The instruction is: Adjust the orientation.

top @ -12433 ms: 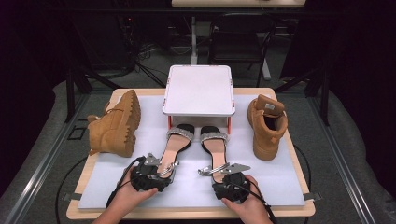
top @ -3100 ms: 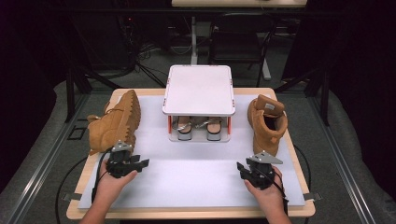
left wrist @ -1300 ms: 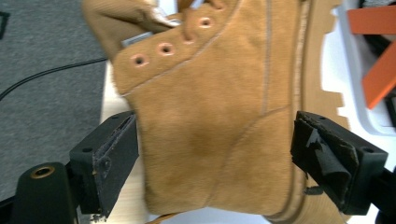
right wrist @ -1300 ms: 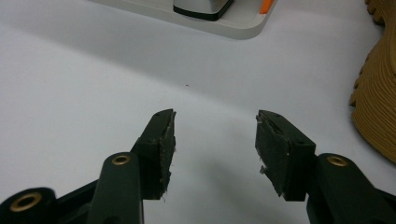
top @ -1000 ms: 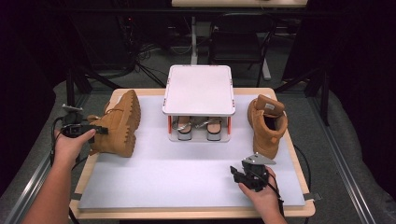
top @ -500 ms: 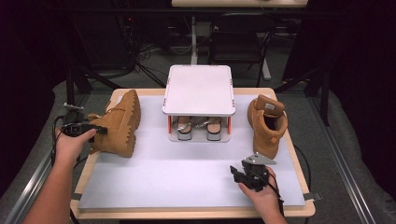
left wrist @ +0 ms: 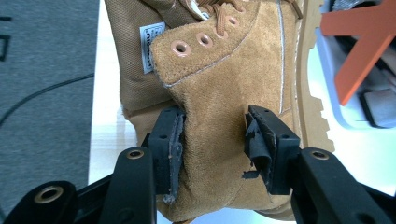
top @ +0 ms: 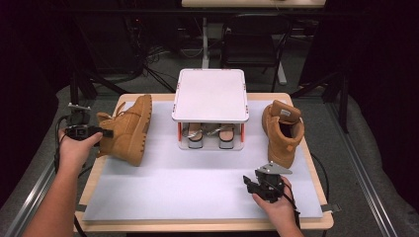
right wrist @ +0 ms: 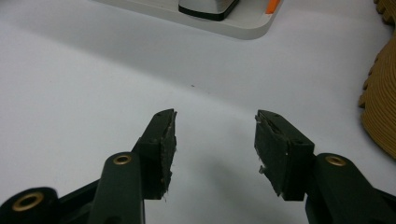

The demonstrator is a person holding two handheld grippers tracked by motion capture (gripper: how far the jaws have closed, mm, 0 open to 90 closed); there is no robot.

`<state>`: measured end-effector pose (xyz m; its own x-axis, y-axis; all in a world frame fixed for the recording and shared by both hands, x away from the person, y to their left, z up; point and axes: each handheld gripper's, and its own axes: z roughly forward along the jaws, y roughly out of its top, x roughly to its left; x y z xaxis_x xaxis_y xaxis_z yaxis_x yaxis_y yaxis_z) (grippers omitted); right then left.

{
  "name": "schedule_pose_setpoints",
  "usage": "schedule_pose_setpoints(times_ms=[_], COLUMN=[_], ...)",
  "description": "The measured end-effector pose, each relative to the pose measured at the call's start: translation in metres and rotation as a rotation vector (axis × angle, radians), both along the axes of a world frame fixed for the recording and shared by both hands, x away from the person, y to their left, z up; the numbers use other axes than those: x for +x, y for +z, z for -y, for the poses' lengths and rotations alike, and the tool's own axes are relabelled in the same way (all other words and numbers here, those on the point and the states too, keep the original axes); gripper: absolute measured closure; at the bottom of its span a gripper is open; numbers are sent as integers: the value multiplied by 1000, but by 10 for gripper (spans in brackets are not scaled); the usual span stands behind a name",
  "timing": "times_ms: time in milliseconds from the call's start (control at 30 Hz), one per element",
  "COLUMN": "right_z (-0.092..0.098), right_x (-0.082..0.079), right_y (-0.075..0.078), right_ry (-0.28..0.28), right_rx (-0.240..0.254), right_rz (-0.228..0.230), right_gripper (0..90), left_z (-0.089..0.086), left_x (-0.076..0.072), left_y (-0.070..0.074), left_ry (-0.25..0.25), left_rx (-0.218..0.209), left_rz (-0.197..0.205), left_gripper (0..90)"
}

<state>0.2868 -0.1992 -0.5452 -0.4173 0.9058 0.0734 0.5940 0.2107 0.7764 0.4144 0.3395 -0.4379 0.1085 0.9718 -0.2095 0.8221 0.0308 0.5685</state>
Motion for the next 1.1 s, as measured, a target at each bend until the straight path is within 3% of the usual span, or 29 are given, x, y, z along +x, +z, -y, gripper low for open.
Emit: schedule_pose_setpoints(times_ms=[167,267,800,1100], right_z=[1,1,2,2], right_x=[1,0,1,1], right_y=[0,1,0,0], right_ry=[1,4,4,7], right_rx=[-3,-1,-5,-2], right_rz=[-2,-2,-8,-11], right_gripper=[482,482,482,482], left_z=[5,7,17,30], left_x=[0,0,0,1], left_y=[6,9,15,19], left_ry=[-18,-30,-50,-99], left_rx=[9,-9,2,-29], left_rz=[1,9,16,27], left_gripper=[611,640,656,655])
